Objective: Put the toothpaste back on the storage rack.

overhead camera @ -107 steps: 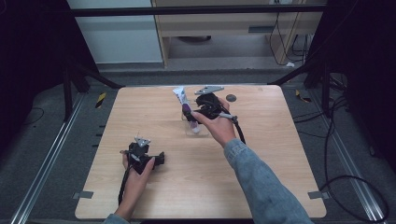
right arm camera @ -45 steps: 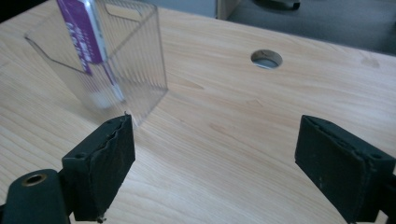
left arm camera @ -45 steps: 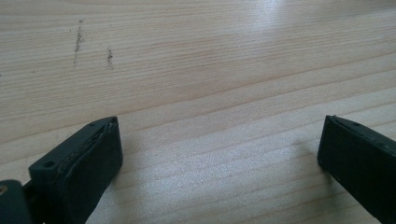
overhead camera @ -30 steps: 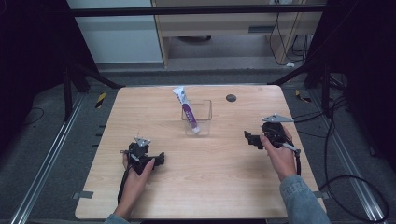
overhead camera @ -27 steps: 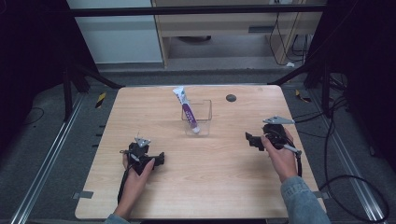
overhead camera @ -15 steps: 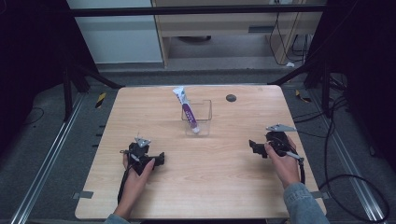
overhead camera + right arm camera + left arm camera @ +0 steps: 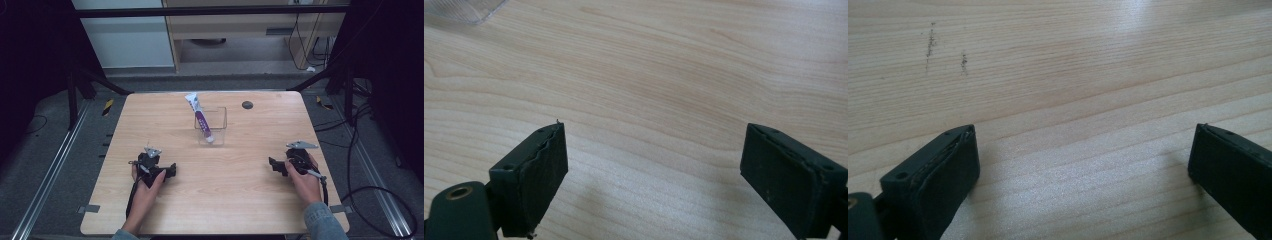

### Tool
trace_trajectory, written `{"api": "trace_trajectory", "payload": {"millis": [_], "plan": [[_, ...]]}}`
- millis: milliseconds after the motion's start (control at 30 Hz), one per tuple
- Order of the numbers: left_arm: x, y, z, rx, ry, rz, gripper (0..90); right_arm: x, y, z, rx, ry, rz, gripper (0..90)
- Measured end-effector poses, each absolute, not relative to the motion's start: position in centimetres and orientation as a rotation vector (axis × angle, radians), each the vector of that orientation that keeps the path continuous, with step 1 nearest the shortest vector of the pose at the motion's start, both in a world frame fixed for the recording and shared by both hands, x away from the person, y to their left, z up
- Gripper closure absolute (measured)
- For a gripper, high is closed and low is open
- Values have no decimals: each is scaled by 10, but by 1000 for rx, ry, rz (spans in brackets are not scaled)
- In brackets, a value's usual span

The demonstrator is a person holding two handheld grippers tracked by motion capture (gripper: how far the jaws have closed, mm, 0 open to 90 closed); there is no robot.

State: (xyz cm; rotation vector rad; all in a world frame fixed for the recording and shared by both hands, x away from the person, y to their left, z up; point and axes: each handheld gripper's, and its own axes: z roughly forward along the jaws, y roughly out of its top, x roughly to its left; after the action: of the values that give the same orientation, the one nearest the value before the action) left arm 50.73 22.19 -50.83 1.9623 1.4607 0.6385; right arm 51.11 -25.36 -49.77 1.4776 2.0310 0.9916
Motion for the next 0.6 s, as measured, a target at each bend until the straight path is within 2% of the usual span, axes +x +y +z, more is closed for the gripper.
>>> {"api": "trace_trajectory", "payload": {"millis": [600], "plan": [[507,222,-508,1962,1461,639,0,515,-265,-511,1521,1981,957,111]]}}
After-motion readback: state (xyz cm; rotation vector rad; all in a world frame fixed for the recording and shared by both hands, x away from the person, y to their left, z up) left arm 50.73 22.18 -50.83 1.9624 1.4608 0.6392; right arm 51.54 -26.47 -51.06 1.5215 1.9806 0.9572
